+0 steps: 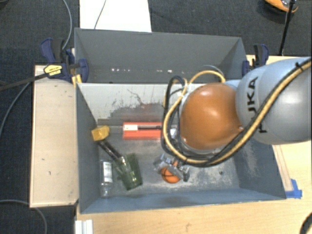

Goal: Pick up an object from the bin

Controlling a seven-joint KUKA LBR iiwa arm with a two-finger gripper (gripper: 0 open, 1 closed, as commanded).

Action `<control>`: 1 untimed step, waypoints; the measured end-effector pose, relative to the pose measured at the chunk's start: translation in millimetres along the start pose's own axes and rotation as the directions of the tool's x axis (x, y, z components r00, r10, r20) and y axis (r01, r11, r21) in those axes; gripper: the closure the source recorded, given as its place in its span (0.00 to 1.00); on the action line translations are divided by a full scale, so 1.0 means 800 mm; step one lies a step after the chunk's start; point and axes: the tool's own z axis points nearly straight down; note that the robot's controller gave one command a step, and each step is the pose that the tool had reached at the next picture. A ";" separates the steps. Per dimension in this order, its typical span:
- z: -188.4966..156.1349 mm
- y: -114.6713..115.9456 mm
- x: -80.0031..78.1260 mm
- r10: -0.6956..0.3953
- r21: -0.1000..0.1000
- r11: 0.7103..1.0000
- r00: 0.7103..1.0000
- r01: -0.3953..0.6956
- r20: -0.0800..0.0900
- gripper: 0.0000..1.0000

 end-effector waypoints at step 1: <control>-0.019 0.000 -0.001 0.000 0.001 1.000 1.000 0.000 0.001 1.00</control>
Offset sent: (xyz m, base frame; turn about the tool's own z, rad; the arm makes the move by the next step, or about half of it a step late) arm 0.0001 0.0000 0.0284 0.0000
